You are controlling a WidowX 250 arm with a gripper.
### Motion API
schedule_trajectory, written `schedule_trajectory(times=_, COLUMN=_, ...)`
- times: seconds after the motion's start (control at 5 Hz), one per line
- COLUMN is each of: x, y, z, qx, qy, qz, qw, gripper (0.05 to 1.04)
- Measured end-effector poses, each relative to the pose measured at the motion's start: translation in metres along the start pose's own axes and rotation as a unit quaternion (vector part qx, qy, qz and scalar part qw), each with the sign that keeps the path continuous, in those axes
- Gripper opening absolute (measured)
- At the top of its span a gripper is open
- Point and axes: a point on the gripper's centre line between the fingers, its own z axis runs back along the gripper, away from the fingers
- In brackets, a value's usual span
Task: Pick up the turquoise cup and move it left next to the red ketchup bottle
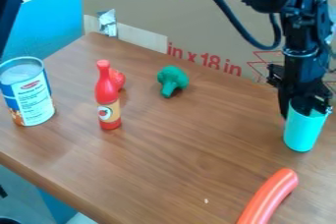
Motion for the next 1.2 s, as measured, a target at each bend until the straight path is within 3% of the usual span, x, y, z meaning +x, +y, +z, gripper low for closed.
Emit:
schedule_trajectory(times=0.2, x=-0.003, y=-0.001, z=0.005, qx=-0.010, qy=-0.003, qz=-0.003, qw=0.9999, gripper=0.115)
schedule_trajectory(times=0.4, x=-0.023, y=-0.002, z=0.029, qx=-0.009, qy=-0.013, qz=0.008, qw=0.9998, gripper=0.112)
schedule_trajectory(times=0.6, x=-0.064, y=-0.004, z=0.075, qx=0.033, qy=-0.025, qz=0.033, qw=0.9986, gripper=0.112)
schedule_trajectory(times=0.8, x=-0.119, y=-0.001, z=0.089, qx=0.073, qy=0.016, qz=0.068, qw=0.9949, gripper=0.112)
schedule_trajectory(times=1.0, x=-0.164, y=0.012, z=0.085, qx=0.064, qy=0.019, qz=0.095, qw=0.9932, gripper=0.112)
schedule_trajectory(times=1.2, x=-0.182, y=0.035, z=0.080, qx=0.062, qy=-0.004, qz=0.118, qw=0.9911, gripper=0.112)
